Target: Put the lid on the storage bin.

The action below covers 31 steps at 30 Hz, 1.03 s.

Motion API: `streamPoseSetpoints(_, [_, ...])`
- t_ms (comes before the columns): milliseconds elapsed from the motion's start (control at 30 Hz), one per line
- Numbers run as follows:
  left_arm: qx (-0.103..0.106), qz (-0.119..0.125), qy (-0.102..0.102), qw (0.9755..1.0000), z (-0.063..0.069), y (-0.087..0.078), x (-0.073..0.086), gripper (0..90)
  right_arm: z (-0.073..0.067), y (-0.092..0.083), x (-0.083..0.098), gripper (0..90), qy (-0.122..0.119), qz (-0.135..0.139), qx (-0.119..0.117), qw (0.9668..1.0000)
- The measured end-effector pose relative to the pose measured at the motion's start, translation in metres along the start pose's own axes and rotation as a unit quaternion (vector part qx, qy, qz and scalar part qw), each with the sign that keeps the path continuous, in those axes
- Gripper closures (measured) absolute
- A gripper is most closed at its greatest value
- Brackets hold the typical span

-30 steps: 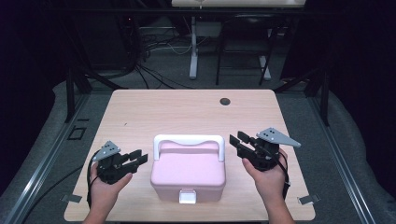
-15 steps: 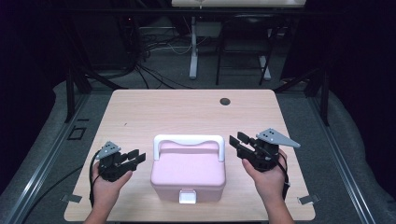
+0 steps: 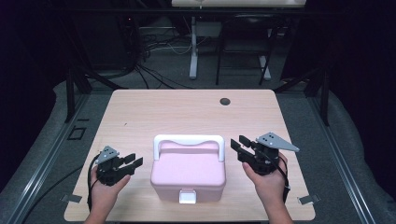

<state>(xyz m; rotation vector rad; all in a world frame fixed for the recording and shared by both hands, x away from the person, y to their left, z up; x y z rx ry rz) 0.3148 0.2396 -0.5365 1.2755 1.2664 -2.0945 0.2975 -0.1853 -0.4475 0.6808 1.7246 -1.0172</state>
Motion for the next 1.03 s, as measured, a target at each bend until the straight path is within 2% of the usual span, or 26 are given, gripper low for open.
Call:
streamPoseSetpoints(267, [-0.006,0.002,-0.007,1.0,-0.006,-0.005,0.003,58.1,0.009,-0.003,0.024,60.6,-0.004,-0.01,0.018,0.9998])
streamPoseSetpoints(433, [-0.009,0.005,-0.005,0.9999,-0.008,-0.004,0.005,57.2,0.017,0.0,0.043,60.2,-0.017,-0.017,0.041,0.9989])
streamPoseSetpoints(600, [-0.01,0.003,-0.004,0.9999,-0.007,-0.002,0.006,56.2,0.025,0.002,0.057,59.2,-0.013,-0.016,0.059,0.9981])
streamPoseSetpoints(667, [-0.009,0.004,-0.003,1.0,-0.007,-0.001,0.007,56.1,0.028,0.003,0.061,59.0,-0.006,-0.013,0.061,0.998])
streamPoseSetpoints(833, [-0.008,0.002,0.001,1.0,-0.005,0.001,0.008,56.0,0.035,0.009,0.071,57.8,0.008,-0.027,0.064,0.9975])
streamPoseSetpoints(1033, [-0.006,0.001,0.0,1.0,-0.006,0.002,0.008,54.0,0.034,0.013,0.076,55.4,-0.001,-0.032,0.065,0.9974])
Point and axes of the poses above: each handheld gripper's, and its own axes: y roughly forward along the jaws, x roughly out of its underside, z roughly to its right, the point moved 2 cm from there along y, roughly forward along the jaws, and after that the axes turned 1 degree about z, right-handed, at the moved point
